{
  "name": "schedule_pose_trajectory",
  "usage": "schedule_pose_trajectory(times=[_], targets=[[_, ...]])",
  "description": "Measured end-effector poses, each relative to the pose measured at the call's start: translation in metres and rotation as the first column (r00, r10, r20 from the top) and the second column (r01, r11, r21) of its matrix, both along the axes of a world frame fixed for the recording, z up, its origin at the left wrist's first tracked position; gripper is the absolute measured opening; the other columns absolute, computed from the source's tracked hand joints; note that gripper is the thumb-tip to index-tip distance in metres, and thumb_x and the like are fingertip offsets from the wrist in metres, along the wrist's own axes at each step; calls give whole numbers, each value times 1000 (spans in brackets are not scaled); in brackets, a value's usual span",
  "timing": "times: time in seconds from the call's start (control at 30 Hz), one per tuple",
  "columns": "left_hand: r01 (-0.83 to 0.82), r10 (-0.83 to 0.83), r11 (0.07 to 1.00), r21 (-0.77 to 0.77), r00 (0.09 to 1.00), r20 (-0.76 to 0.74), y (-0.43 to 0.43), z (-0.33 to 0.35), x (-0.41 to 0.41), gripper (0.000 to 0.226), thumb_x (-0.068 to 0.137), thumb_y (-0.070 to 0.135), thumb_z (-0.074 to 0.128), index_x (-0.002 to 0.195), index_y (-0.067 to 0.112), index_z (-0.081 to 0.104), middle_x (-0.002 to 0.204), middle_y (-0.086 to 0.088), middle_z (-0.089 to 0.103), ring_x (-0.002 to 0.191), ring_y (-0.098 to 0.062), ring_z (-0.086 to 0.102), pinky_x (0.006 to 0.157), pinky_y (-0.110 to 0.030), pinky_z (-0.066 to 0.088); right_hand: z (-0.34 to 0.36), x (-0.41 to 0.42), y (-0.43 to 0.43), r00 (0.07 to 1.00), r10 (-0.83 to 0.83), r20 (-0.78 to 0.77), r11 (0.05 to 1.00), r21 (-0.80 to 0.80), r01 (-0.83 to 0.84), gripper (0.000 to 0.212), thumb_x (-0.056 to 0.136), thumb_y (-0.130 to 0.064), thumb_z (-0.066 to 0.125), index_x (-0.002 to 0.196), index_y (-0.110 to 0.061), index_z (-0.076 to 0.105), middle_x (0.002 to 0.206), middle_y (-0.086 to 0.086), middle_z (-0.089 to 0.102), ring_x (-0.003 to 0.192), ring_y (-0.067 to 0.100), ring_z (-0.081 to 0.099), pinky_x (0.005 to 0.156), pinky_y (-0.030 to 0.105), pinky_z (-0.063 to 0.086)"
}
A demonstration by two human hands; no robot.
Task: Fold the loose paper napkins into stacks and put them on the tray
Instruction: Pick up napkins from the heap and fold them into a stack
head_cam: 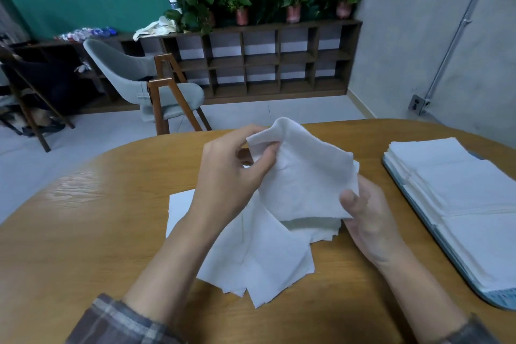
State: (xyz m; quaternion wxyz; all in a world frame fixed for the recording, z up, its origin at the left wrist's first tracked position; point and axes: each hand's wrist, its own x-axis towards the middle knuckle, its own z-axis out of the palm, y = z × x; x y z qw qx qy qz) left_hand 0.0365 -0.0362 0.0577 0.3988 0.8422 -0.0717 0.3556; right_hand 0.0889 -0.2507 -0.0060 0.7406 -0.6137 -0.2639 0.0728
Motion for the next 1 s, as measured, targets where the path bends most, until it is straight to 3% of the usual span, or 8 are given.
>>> schedule_pose_trajectory(times=[0.13,0.33,0.5,0.6,0.67,0.8,0.87,1.0], targets=[[30,-35,998,-58,995,-91,1,-3,8,10,100,18,71,106,20,79,97,12,76,93,-16,71,72,-37,58,10,-3,2,974,-223,30,973,-44,225,20,82,-38,81,95,-23,78,95,-9,81,88,6,77,68,20,57],[192,-259,943,-273,937,-234,-6,-21,10,28,97,27,74,124,21,73,118,9,76,111,-14,72,91,-42,62,3,9,0,930,-339,-138,941,-43,337,24,91,-36,75,90,-13,80,94,4,81,91,22,77,79,47,58],[243,-335,922,-300,891,-306,-6,-43,10,22,96,8,75,116,17,75,110,7,75,104,-13,71,85,-31,60,1,14,-3,924,-322,-209,947,-60,316,25,96,-42,75,95,-17,80,102,10,79,100,32,75,92,64,56],[282,-390,897,-342,868,-307,-5,-50,11,24,97,0,71,116,14,75,117,5,75,109,-14,71,92,-28,58,0,17,-6,938,-260,-230,965,-20,263,15,102,-24,68,105,-20,81,110,13,78,108,35,74,92,60,57],[292,-414,875,-387,865,-284,-4,-52,11,22,97,-2,70,113,12,74,114,2,76,108,-15,71,89,-26,57,3,17,-8,948,-197,-250,978,14,207,24,101,-7,64,105,-21,82,114,11,78,109,31,74,83,46,62],[271,-417,832,-484,881,-223,-3,-52,7,17,97,-10,65,103,5,72,102,0,77,92,-11,73,74,-20,55,10,14,-8,942,-78,-326,990,85,112,28,84,-22,71,110,-20,82,116,7,78,100,20,75,69,27,59],[252,-409,806,-536,891,-195,1,-54,6,21,97,-13,62,99,5,72,96,0,77,86,-11,72,69,-21,55,11,15,-6,926,-29,-377,991,111,76,31,91,-26,65,117,-18,80,119,9,77,105,21,74,75,29,58],[239,-431,768,-594,879,-203,6,-56,4,28,100,-5,61,95,17,78,105,-4,75,95,-19,70,75,-29,54,9,16,-7,842,116,-527,974,226,8,50,102,-32,39,125,-9,77,131,17,72,120,29,68,92,39,52]])
